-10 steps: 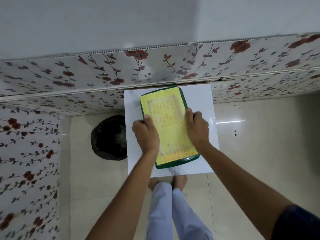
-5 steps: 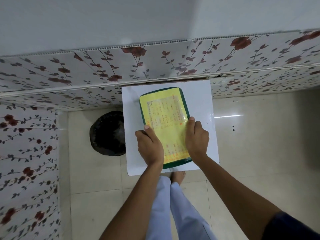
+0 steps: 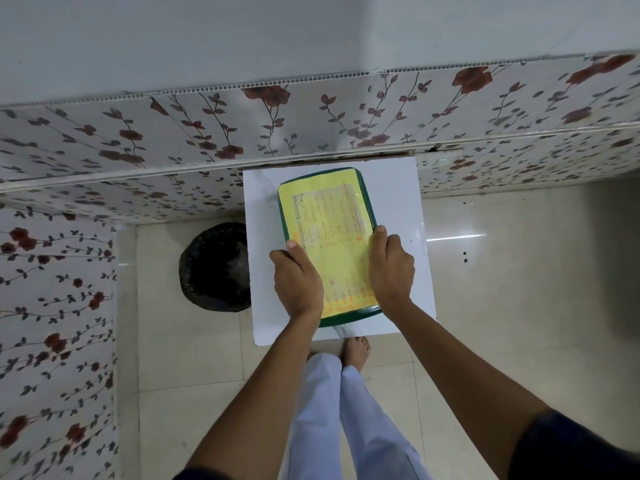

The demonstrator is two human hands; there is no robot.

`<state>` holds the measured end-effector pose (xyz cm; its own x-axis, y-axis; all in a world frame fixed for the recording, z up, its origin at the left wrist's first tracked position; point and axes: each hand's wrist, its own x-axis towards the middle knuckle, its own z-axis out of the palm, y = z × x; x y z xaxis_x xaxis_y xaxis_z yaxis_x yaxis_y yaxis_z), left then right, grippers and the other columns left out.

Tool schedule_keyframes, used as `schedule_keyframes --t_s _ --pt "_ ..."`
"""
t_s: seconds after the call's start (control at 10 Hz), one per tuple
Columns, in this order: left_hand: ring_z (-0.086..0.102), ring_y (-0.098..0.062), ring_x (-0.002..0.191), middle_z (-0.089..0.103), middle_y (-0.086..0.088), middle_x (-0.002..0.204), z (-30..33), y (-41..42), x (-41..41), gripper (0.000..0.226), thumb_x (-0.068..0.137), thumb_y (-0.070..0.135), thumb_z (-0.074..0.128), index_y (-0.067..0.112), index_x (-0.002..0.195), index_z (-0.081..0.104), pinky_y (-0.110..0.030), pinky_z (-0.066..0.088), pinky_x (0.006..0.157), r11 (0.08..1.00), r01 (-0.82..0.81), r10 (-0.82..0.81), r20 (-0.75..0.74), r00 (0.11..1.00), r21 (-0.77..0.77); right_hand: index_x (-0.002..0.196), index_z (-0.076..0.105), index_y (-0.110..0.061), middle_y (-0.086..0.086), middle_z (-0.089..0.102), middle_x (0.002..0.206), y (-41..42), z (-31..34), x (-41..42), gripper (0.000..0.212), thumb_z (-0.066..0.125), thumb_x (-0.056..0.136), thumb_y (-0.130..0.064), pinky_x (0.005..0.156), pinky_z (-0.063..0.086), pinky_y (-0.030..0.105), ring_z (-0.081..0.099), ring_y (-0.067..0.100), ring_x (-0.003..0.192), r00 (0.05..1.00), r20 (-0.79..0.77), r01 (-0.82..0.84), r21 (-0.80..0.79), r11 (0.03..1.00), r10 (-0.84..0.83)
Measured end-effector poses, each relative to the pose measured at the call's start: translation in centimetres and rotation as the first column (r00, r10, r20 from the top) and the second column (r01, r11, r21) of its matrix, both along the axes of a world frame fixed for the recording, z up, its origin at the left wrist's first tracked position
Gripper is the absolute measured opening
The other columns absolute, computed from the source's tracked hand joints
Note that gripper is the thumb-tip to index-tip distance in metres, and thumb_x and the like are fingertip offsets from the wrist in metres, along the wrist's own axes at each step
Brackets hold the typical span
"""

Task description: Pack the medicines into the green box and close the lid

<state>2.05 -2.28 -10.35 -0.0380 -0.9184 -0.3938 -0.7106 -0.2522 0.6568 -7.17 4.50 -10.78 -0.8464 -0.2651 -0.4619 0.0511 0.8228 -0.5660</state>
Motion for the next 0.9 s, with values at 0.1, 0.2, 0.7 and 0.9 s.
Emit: schedule_keyframes --t_s 0.1,0.2,0.7,0.9 --pt "0.047 -0.021 0.058 0.053 -0.006 0.078 0.1 -0.4 -0.1 0.033 0.098 0.037 0.022 0.01 0.087 0.035 -0.024 0.028 0.045 0.998 0.059 -0.059 0.012 0.998 -0.004 0.091 0.052 -0.009 -0.003 0.05 0.066 0.0 0.0 0.0 0.052 0.021 0.095 -0.051 0.062 0.042 0.032 0.056 0.021 0.066 0.999 0.021 0.051 -0.013 0.999 -0.05" --pt "0.043 -0.015 0.054 0.052 -0.006 0.076 0.1 -1.0 -0.5 0.032 0.098 0.038 0.023 0.01 0.086 0.034 -0.025 0.026 0.044 0.993 0.119 -0.118 0.016 0.993 -0.01 0.092 0.052 -0.007 -0.002 0.049 0.068 0.0 0.0 0.0 0.053 0.021 0.095 -0.05 0.061 0.04 0.031 0.054 0.019 0.066 0.992 0.042 0.117 -0.021 0.993 -0.116" --pt "0.048 -0.015 0.056 0.052 -0.004 0.077 0.2 -0.9 -0.5 0.038 0.097 0.043 0.021 0.009 0.089 0.036 -0.027 0.033 0.046 0.993 0.116 -0.115 -0.015 0.993 0.017 0.091 0.048 -0.01 -0.004 0.049 0.068 0.2 0.3 -0.1 0.05 0.019 0.096 -0.051 0.06 0.042 0.032 0.055 0.018 0.066 0.996 0.051 0.072 -0.032 0.997 -0.071" --pt "0.058 -0.03 0.081 0.059 -0.013 0.094 1.0 -2.1 0.9 0.046 0.093 0.046 0.029 0.004 0.094 0.047 -0.039 0.046 0.063 0.979 0.173 -0.177 0.035 0.984 0.106 0.093 0.049 -0.008 0.009 0.059 0.09 1.4 1.6 -0.3 0.046 0.027 0.094 -0.048 0.066 0.046 0.036 0.059 0.026 0.082 0.996 -0.027 0.08 -0.061 0.995 -0.082"
